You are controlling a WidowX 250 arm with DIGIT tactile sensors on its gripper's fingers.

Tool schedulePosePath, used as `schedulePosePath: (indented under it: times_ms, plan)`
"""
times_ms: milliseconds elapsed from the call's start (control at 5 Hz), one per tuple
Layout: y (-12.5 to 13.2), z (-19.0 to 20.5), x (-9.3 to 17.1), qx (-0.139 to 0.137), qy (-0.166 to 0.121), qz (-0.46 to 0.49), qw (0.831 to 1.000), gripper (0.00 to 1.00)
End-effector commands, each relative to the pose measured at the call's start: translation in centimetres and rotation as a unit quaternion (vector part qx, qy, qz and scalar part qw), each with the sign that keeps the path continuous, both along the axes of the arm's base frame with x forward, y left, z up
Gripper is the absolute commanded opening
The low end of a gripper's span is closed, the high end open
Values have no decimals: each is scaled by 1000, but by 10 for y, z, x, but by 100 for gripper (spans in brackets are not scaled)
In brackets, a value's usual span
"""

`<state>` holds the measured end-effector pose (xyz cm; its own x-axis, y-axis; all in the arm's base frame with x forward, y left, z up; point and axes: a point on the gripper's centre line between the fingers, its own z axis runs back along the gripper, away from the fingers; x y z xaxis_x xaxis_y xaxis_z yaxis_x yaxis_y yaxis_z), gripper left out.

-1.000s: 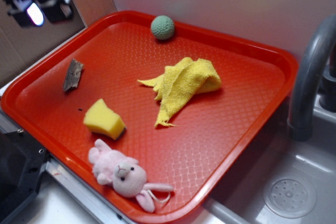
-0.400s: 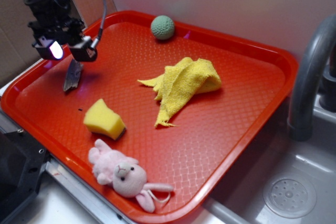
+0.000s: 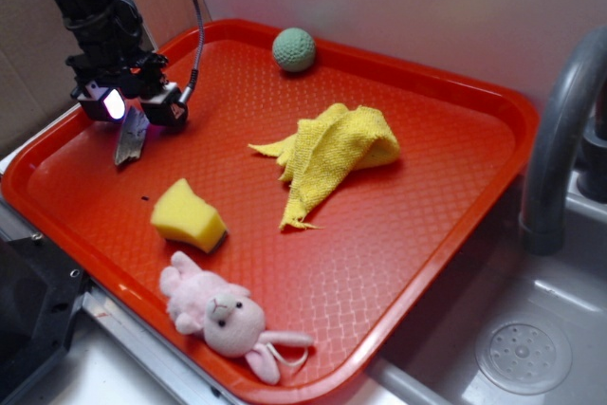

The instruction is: Grab the wood chip.

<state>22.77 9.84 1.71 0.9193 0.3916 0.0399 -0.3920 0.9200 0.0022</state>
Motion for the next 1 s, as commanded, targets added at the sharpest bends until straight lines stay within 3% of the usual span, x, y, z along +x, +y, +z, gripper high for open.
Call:
schedulePosePath:
  times_ms: [0,200,800]
  plan:
    - [1,-8,-22,15,38,84,996,100]
    - [-6,-10,-31,21,55,85,995,100]
    - [-12,-5,-55,3,31,83,996,100]
